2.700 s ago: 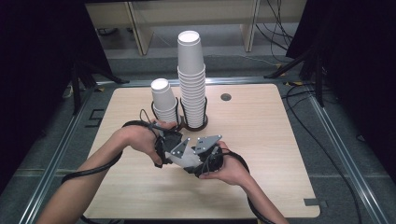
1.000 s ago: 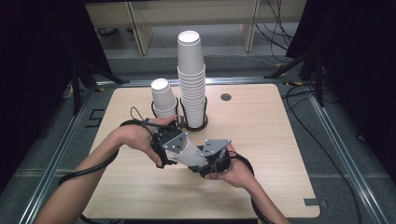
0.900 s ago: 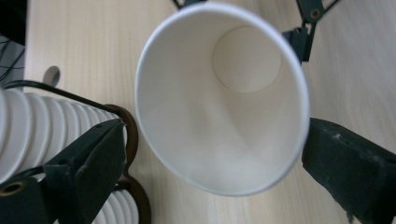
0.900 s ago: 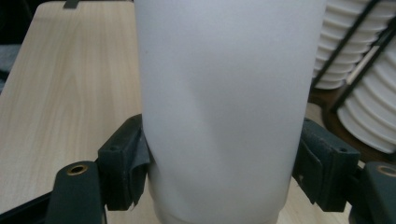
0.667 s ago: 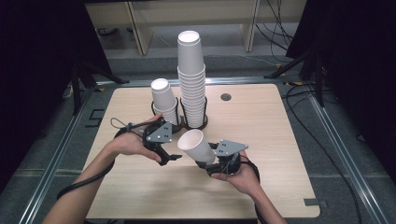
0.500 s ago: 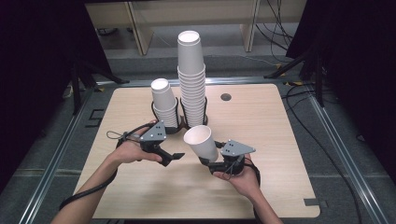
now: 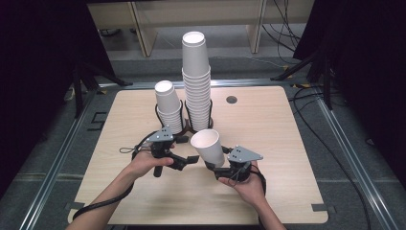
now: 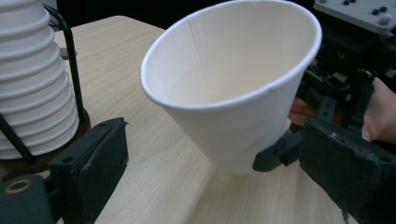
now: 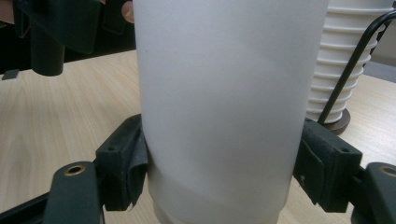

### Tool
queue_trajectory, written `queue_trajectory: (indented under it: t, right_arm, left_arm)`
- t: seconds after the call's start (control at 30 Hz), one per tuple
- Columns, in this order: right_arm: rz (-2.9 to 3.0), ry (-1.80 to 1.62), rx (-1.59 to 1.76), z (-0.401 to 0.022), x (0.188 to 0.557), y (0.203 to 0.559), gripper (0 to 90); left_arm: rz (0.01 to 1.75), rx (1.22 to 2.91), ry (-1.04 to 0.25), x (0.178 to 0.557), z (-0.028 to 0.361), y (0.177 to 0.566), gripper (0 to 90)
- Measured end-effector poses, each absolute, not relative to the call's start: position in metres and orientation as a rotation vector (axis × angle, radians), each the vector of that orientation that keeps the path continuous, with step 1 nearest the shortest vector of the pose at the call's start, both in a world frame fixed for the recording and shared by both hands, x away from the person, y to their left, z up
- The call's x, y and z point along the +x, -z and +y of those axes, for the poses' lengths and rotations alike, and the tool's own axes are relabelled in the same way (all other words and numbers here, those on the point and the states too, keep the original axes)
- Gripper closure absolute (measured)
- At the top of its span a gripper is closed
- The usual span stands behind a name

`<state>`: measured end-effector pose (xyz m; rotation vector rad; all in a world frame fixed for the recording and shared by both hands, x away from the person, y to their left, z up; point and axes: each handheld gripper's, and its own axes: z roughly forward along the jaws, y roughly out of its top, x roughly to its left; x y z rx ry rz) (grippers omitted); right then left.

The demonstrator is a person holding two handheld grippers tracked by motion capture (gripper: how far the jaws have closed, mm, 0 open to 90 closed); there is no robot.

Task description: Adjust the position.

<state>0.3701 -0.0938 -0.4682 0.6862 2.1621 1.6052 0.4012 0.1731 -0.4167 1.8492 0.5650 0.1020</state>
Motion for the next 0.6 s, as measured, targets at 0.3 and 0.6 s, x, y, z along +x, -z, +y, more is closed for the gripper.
queue_trajectory:
  t: [0.3,0.6]
  right_arm:
    - [2.155,-1.58,0.678,-0.095,0.371,0.467,26.3]
    - [2.159,-1.591,0.672,-0.091,0.372,0.467,26.2]
  left_arm:
    - [0.555,1.866,-0.102,0.402,0.162,0.419,6.7]
    - [0.566,1.859,-0.093,0.402,0.158,0.421,5.2]
